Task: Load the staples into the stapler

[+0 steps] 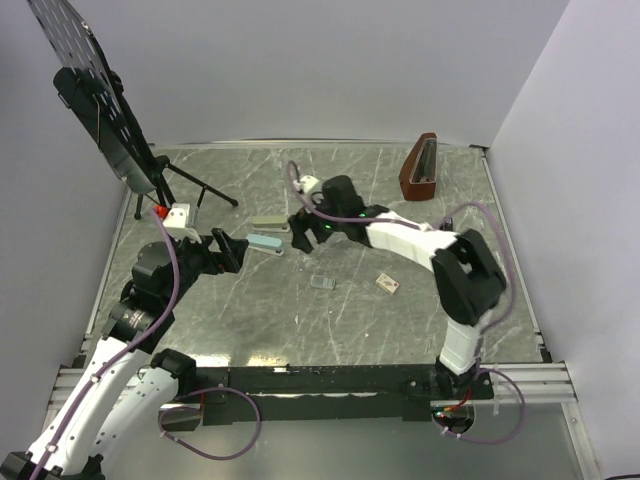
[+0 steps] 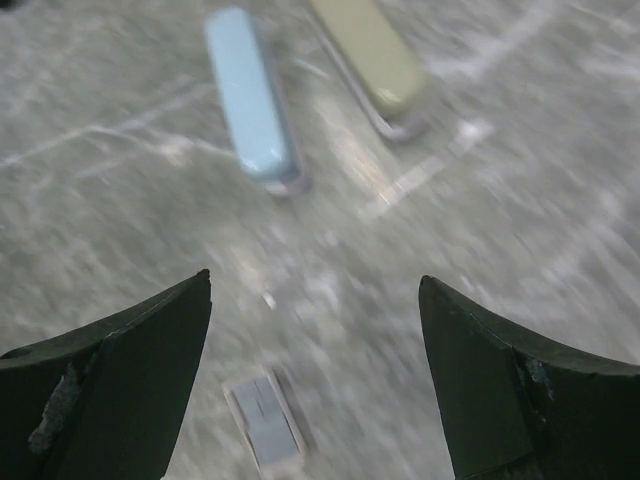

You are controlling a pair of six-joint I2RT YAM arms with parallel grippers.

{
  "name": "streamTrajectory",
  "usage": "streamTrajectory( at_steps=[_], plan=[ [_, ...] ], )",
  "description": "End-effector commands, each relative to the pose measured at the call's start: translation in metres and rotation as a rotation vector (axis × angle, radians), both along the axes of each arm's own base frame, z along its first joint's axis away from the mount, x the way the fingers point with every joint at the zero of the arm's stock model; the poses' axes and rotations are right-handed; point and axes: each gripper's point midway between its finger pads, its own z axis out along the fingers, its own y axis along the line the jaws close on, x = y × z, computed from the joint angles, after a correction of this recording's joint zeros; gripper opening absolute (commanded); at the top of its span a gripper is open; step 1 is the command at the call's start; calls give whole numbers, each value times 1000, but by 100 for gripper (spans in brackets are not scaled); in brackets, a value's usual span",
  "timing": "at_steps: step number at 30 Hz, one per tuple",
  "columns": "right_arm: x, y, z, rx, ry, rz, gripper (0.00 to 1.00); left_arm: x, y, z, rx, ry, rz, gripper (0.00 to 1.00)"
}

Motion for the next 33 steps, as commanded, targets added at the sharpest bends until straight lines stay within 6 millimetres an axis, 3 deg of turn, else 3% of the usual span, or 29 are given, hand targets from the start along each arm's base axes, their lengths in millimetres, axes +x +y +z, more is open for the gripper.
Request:
streamTrajectory(
  at_steps=[1, 8, 10, 18, 24, 27, 28, 33],
  plan=[
    [8, 57, 23, 97, -49, 143, 91, 3, -1, 12, -5, -49, -12, 99],
    [15, 91, -8, 56, 31, 176, 88, 3, -1, 12, -4, -49, -12, 99],
    [15, 93, -23, 28, 72, 174, 86, 3, -1, 12, -2, -50, -12, 99],
    [11, 105, -40, -14, 106, 191, 75, 3, -1, 12, -2, -52, -14, 99],
    [7, 105, -44, -20, 108, 209, 56, 3, -1, 11, 0, -47, -13, 99],
    [3, 104, -43, -22, 104, 216, 43, 4, -1, 9, 1, -44, -13, 99],
    [2, 102, -44, -28, 105, 220, 33, 4, -1, 10, 0, -46, -11, 100],
    [-15, 94, -42, -27, 100, 245, 15, 5, 0, 8, -1, -42, -8, 99]
  ],
)
